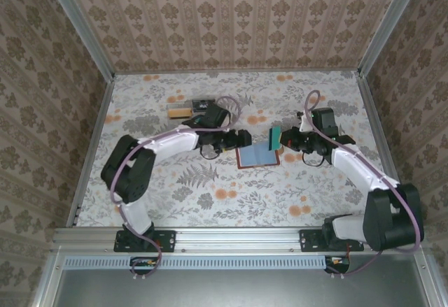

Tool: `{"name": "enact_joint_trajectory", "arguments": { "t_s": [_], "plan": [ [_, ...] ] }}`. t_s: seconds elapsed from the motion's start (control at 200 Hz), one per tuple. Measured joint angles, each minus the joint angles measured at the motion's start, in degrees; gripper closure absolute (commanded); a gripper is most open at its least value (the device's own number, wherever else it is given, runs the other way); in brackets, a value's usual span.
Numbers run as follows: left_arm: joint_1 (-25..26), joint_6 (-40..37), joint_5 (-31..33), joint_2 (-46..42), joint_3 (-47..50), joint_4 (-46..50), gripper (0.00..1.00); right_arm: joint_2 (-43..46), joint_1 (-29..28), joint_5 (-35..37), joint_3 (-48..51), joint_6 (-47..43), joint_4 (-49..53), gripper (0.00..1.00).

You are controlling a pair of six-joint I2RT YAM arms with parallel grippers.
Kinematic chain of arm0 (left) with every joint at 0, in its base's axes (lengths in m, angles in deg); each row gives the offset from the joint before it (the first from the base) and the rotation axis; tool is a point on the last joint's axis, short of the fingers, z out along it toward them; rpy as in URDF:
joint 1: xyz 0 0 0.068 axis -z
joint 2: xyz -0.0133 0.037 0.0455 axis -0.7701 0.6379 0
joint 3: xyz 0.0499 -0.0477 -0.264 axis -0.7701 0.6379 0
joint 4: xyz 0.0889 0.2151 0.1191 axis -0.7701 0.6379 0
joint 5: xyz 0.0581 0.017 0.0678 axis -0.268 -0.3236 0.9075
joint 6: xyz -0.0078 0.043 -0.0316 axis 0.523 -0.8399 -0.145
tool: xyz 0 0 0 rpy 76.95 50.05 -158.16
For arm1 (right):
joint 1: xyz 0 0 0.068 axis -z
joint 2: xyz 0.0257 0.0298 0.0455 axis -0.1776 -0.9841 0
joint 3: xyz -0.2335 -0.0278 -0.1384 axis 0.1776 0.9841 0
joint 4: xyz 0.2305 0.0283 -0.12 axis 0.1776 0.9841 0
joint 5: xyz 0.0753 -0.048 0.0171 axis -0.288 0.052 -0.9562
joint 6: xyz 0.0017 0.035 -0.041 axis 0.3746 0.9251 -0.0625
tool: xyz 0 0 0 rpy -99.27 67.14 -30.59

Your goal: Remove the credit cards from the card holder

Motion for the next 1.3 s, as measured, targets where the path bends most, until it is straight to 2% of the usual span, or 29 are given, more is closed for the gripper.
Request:
{"name": "enact_joint_trajectory", "arguments": {
  "t_s": [0.275,0.335,0.505,0.79,0.885,1.3],
  "plan": [
    [-3.6,3.7,-1.7,-11.1,1.4,-8.3,0.00,6.6,-1.8,-0.4,-3.3,3.0,-0.3,1.00],
    [-4.3,5.7,-2.7,-13.1,3.7,-12.0,0.06,7.4,-2.6,-0.8,-3.6,3.7,-1.6,1.00],
    [-6.1,10.9,-6.5,-14.6,7.3,-19.1,0.32,8.0,-4.9,-2.5,-3.7,6.8,-7.0,1.00],
    [-5.7,18.4,-13.4,-14.6,11.4,-30.8,0.52,6.3,-8.1,-5.0,-4.5,11.5,-15.0,1.00],
    [-5.1,19.6,-14.7,-14.6,11.6,-32.7,0.56,5.5,-9.1,-5.0,-4.9,12.3,-16.5,1.00],
    [-3.5,20.3,-17.0,-17.1,12.7,-34.4,0.62,3.5,-11.2,-5.3,-5.3,13.7,-19.6,1.00]
  ]
}}
